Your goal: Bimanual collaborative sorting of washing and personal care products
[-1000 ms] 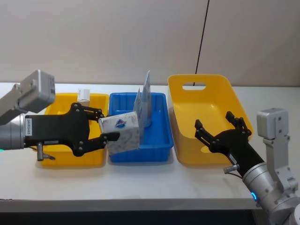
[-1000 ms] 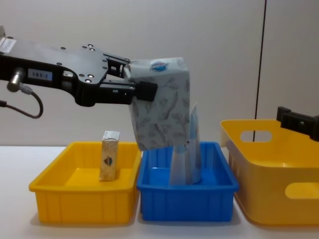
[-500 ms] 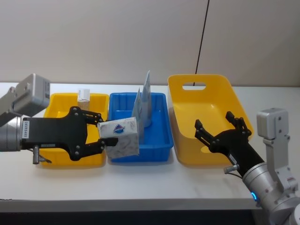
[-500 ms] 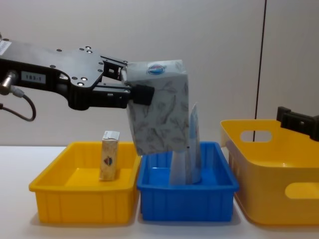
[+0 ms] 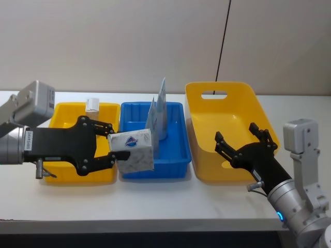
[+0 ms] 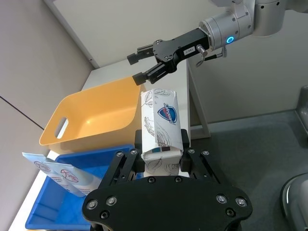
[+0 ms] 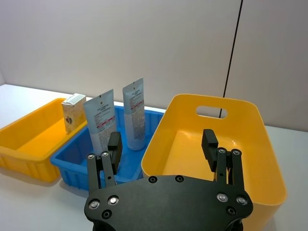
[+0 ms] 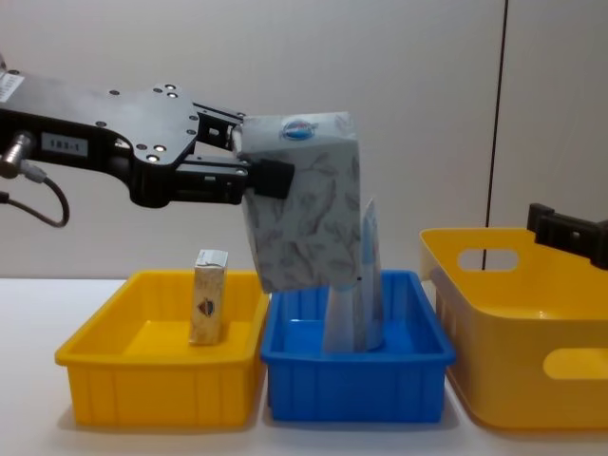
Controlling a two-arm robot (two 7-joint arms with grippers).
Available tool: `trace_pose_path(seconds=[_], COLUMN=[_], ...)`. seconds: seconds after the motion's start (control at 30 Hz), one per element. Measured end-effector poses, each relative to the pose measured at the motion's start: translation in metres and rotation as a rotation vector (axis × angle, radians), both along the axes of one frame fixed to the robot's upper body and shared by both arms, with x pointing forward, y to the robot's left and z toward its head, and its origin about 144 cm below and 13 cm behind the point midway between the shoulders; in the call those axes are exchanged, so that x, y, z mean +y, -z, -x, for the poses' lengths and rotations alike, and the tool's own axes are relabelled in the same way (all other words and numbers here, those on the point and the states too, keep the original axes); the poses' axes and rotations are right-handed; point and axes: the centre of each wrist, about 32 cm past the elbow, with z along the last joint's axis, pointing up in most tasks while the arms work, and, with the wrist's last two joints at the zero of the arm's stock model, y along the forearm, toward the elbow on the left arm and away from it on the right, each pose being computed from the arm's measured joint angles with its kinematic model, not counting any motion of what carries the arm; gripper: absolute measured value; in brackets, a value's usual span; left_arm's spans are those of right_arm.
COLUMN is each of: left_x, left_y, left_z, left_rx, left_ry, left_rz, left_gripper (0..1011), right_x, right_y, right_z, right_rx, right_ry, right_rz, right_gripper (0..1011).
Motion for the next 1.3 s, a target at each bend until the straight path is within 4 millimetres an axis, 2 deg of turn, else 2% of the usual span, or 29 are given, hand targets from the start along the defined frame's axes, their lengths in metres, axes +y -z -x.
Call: trace_pose_path(seconds=[0.67, 1.3], left_x=[0.000, 0.000], left_y=[-0.001, -0.001], left_z=[-0.002, -0.002], left_rx=[-0.007, -0.008], left_ry=[0.008, 0.010], left_rz=[-0.002, -0.002], left_gripper=[346, 346], right_x=[-0.004, -0.026], right_y=[-0.004, -0.009], right_z=[-0.010, -0.038], right_rx=[-0.043, -0.083], right_ry=[-0.010, -0.248], right_rz=[-0.001, -0.004], right_gripper=[1000, 1000])
